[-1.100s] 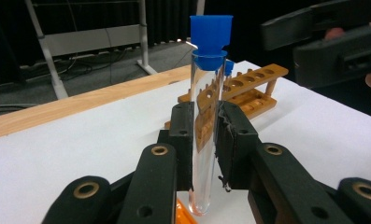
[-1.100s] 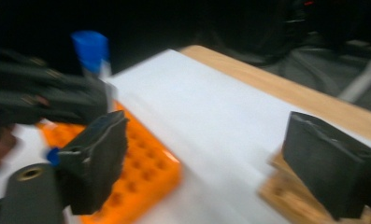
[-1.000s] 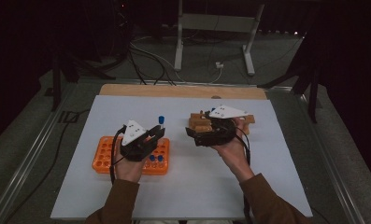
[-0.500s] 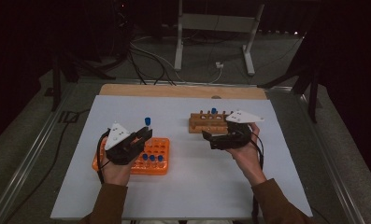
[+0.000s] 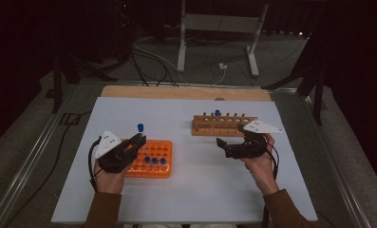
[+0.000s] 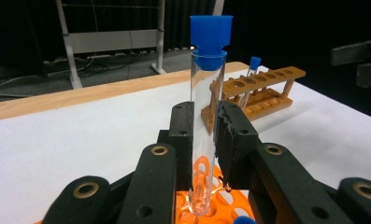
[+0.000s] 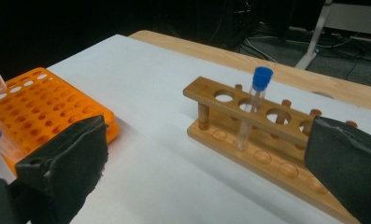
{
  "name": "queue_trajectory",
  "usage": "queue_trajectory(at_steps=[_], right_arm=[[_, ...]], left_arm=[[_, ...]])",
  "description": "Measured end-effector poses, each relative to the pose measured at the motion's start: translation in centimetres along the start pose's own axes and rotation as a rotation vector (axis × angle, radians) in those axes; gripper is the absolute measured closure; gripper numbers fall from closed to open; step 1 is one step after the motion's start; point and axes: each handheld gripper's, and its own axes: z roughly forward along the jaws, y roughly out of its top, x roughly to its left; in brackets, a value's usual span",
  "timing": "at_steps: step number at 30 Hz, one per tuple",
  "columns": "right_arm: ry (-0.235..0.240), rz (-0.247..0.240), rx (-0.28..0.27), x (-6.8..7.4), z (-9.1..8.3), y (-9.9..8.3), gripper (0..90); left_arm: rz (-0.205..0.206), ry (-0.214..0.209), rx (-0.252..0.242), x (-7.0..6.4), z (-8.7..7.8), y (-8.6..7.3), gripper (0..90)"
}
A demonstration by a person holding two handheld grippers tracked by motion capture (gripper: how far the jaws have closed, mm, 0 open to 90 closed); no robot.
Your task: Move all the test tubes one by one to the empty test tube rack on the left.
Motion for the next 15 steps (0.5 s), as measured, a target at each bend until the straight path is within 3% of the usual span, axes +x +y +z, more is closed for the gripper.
queue_trajectory(at_steps=[15], right_arm=[[-0.015,0.017,-0.027,-0.9,-2.3,-2.3,0.0]], left_arm=[[-0.008,0.001,0.004,0.3,-0.9,-1.7,78.2]])
